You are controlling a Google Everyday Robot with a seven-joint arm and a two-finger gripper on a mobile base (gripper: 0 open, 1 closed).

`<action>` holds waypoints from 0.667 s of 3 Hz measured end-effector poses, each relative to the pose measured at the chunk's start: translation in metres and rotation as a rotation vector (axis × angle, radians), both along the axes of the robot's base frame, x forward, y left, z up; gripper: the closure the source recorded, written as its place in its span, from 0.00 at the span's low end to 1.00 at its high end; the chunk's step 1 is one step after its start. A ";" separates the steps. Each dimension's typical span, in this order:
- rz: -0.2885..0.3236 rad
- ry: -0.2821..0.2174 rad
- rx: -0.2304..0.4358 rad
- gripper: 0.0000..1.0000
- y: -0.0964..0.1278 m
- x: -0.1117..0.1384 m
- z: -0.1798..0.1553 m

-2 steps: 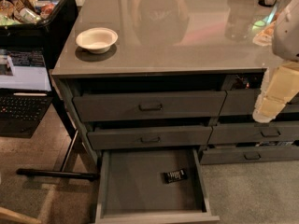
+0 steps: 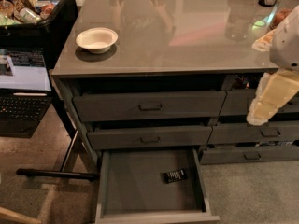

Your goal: Pick rxbar chocolate from bottom drawer and place on counter

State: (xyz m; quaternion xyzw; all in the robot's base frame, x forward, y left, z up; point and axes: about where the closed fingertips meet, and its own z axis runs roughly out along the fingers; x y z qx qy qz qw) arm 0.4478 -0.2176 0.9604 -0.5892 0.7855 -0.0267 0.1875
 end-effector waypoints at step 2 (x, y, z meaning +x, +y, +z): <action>-0.035 -0.020 0.100 0.00 -0.002 0.013 -0.035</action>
Offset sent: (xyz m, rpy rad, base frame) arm 0.0211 -0.0050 -0.0546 0.1462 -0.0199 -0.0515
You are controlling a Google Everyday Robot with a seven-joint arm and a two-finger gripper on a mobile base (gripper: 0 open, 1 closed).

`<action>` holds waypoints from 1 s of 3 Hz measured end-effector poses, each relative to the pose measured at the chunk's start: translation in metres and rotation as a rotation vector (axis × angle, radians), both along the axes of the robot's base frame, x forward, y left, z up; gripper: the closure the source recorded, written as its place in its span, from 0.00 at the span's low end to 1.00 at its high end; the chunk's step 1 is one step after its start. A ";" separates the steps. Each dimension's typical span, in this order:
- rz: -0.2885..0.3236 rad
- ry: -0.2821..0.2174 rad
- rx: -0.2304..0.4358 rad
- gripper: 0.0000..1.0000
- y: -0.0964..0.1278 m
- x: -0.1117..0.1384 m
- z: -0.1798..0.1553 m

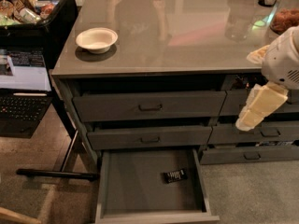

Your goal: Pick rxbar chocolate from bottom drawer and place on counter

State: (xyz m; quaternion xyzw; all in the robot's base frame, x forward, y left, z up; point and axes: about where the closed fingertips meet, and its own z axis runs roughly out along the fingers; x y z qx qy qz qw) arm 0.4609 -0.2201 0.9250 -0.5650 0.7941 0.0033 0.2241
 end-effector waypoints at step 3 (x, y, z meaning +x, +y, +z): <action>-0.016 0.032 0.121 0.00 0.007 -0.012 -0.094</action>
Offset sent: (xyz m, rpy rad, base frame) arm -0.0027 0.0121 -0.0508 0.0935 0.0221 0.0232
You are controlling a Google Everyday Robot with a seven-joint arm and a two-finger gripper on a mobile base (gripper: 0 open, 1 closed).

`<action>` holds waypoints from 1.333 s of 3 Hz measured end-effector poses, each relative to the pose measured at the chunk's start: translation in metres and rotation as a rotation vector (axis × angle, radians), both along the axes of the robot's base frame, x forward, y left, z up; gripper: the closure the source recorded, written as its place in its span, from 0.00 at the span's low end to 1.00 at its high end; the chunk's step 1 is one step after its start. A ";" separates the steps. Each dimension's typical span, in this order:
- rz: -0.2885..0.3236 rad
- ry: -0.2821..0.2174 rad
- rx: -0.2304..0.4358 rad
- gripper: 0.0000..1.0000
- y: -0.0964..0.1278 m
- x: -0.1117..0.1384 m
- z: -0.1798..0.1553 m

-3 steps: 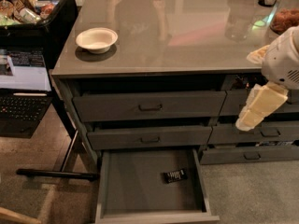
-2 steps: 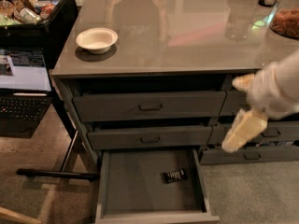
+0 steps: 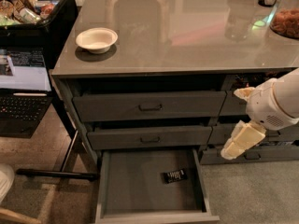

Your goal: Pick rxbar chocolate from bottom drawer and place on counter

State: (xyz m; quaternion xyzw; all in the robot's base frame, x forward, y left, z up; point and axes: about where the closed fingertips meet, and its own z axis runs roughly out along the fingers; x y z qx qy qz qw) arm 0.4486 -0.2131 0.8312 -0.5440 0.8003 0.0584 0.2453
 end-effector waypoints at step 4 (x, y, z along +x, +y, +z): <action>0.080 -0.139 0.358 0.00 0.045 0.034 -0.187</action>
Offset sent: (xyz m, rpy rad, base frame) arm 0.0150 0.0130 -0.1630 0.3196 -0.0535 0.0569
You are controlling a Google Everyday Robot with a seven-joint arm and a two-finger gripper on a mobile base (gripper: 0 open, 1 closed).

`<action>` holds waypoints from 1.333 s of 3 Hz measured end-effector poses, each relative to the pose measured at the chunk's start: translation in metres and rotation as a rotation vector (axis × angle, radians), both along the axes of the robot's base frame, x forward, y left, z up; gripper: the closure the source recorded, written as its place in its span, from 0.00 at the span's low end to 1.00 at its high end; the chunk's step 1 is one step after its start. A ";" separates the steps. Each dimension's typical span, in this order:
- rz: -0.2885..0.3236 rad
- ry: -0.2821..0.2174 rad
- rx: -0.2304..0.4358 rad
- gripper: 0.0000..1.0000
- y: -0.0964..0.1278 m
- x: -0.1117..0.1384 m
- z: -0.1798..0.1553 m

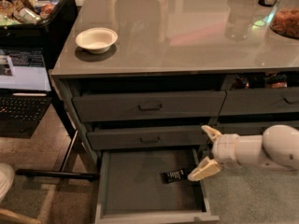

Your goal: Pick rxbar chocolate from bottom drawer and place on counter

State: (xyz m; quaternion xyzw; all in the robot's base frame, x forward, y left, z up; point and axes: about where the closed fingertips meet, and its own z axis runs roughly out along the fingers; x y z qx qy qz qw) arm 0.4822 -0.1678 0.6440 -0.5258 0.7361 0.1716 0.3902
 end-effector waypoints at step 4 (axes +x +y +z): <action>-0.001 -0.014 -0.095 0.00 0.019 0.058 -0.129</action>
Offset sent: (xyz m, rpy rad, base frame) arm 0.0195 0.0174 -0.0393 0.0348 -0.0200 0.0143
